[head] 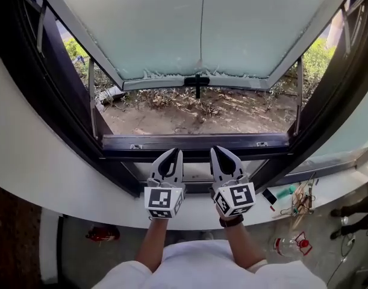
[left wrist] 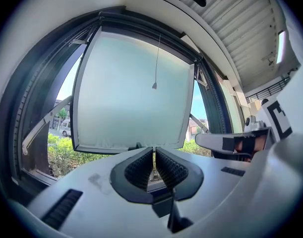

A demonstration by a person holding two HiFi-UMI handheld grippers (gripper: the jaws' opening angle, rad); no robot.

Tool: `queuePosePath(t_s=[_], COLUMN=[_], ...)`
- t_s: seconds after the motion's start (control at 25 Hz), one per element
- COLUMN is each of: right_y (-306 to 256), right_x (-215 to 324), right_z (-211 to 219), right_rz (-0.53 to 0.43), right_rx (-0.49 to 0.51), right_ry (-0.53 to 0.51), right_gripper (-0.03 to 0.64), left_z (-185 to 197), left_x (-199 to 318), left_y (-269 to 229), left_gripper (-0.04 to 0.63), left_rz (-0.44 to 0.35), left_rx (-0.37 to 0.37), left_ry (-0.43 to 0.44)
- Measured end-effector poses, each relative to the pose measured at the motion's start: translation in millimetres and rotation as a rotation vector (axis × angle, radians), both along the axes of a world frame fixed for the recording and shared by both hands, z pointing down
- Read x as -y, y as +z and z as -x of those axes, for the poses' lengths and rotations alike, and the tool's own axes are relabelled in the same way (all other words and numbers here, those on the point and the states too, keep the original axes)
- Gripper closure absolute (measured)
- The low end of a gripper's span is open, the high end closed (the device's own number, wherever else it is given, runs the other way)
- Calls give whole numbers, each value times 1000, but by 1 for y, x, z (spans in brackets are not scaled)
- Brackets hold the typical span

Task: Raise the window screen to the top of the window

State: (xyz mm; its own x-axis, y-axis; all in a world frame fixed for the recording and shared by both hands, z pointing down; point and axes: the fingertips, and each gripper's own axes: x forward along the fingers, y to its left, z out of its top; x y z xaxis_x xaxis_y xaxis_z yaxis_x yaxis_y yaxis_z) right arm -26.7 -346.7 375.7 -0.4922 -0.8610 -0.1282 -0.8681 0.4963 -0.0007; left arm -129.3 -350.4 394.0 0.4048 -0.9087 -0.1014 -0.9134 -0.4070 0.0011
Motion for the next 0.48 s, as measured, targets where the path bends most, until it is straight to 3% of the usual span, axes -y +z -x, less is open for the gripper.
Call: queuePosePath(t_s=[0.24, 0.48], right_y=[26, 29], right_x=[-2, -9], right_z=[-12, -17], right_rz=[57, 42], right_rx=[-27, -72], right_ry=[48, 70], right_gripper=[614, 614], left_z=[-13, -24], left_x=[-6, -9], left_y=[12, 18], left_gripper=[578, 578], left_rz=[21, 37], left_rx=[15, 17], left_ry=[17, 45])
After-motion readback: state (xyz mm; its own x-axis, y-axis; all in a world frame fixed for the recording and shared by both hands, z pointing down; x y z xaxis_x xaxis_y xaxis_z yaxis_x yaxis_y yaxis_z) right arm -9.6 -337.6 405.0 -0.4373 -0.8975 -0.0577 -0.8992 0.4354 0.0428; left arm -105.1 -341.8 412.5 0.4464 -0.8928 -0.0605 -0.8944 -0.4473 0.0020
